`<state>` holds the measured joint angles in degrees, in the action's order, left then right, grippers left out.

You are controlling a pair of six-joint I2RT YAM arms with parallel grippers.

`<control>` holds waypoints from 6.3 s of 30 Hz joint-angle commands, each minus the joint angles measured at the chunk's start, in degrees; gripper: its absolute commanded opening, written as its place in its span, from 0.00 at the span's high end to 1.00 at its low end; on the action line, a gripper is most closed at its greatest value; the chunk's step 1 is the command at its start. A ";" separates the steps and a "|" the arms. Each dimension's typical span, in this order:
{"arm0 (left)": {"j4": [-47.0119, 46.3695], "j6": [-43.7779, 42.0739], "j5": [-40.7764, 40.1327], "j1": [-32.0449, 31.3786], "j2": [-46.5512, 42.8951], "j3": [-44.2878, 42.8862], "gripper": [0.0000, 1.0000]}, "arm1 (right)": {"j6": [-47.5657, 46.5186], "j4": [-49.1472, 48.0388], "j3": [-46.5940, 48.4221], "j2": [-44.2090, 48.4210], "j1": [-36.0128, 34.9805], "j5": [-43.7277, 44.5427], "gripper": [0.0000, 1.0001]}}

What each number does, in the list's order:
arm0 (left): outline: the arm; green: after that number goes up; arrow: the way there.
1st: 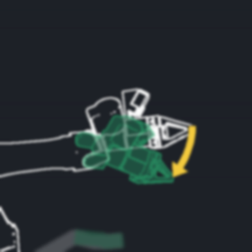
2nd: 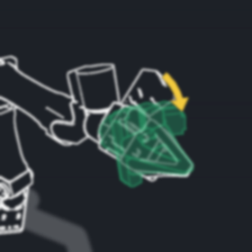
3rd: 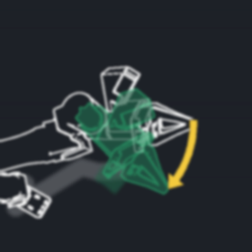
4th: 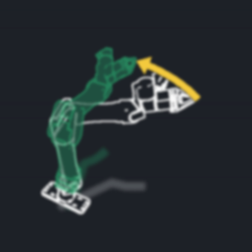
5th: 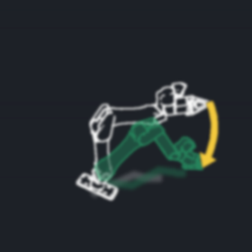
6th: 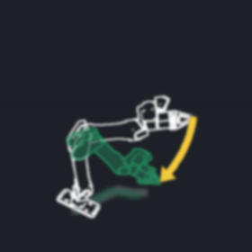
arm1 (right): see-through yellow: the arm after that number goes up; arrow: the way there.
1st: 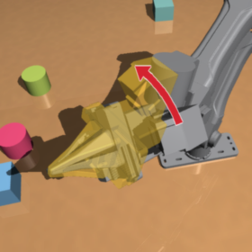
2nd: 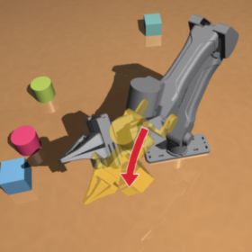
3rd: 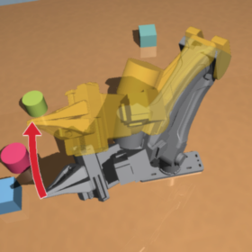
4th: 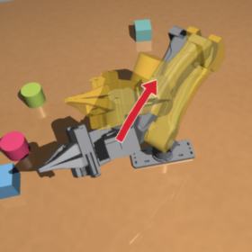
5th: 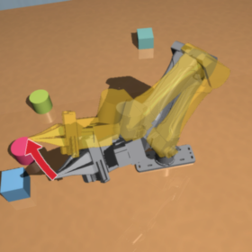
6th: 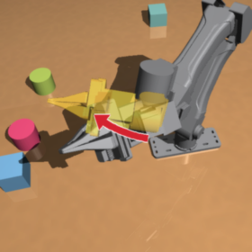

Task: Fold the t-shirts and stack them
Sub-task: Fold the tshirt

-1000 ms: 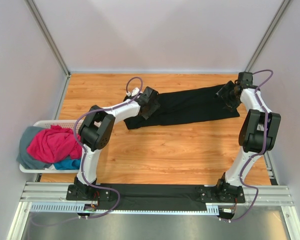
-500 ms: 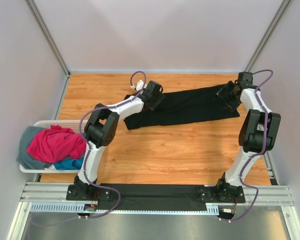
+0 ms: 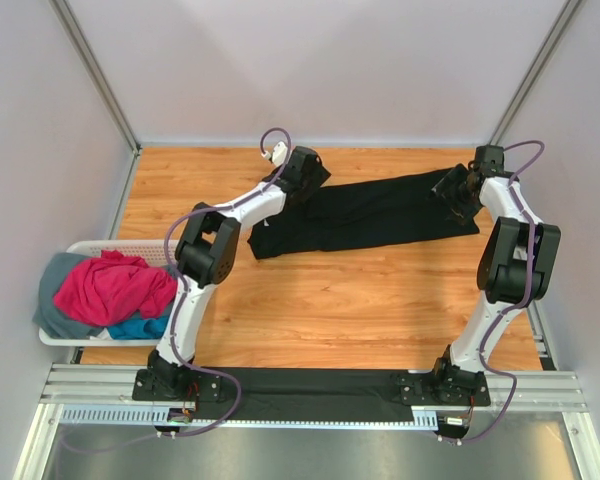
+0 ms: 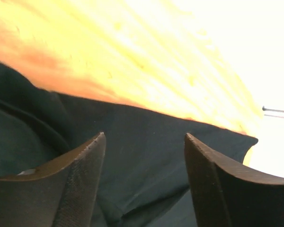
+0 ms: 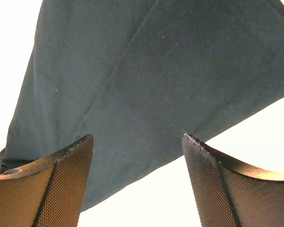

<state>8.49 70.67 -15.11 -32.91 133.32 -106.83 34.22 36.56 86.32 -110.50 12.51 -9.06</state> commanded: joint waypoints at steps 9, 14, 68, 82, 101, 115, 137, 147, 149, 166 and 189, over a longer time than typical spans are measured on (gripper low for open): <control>-1.29 -3.35 0.60 0.30 -23.54 22.27 0.17 | -0.82 -0.87 1.13 -0.33 0.06 0.01 0.16; -1.89 -3.09 2.81 0.30 -20.38 24.29 0.16 | -1.52 -0.52 1.30 0.54 0.06 0.53 0.00; -0.33 -4.32 5.71 0.56 -32.85 31.14 0.15 | -26.10 -12.64 4.99 2.39 -5.91 -11.06 0.00; 9.17 9.03 2.82 -0.93 -24.08 30.63 0.15 | -67.51 -22.58 -8.80 5.81 -16.64 -6.65 0.00; 31.75 13.96 -6.60 1.35 -10.10 12.71 0.15 | -88.89 -15.04 -6.52 -4.02 -16.64 -14.22 0.02; 28.18 -6.32 -0.02 5.39 1.85 -7.59 0.15 | -80.20 2.18 -16.00 2.90 -28.75 -9.05 0.00; 14.36 -13.98 12.04 4.69 17.94 -27.03 0.14 | -23.50 -10.98 -12.88 -0.50 -46.17 -3.16 0.00; 10.32 -16.88 16.15 6.10 20.14 -32.57 0.11 | -17.08 -6.59 -2.30 -7.90 -46.70 0.28 0.00; 10.58 -18.11 17.31 6.89 18.83 -32.57 0.11 | -18.13 -5.45 -3.18 -5.35 -46.79 -0.17 0.00; 13.57 -31.12 17.66 8.74 -13.66 -11.59 0.10 | -15.85 -0.34 -30.67 22.16 -46.43 6.33 0.00; 9.96 -28.49 17.14 5.22 -46.21 33.69 0.11 | 18.06 0.15 -37.48 26.22 -65.67 11.94 0.00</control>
<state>19.07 42.61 2.50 -27.73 90.76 -73.67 43.66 32.40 44.88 -83.66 -49.67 -0.86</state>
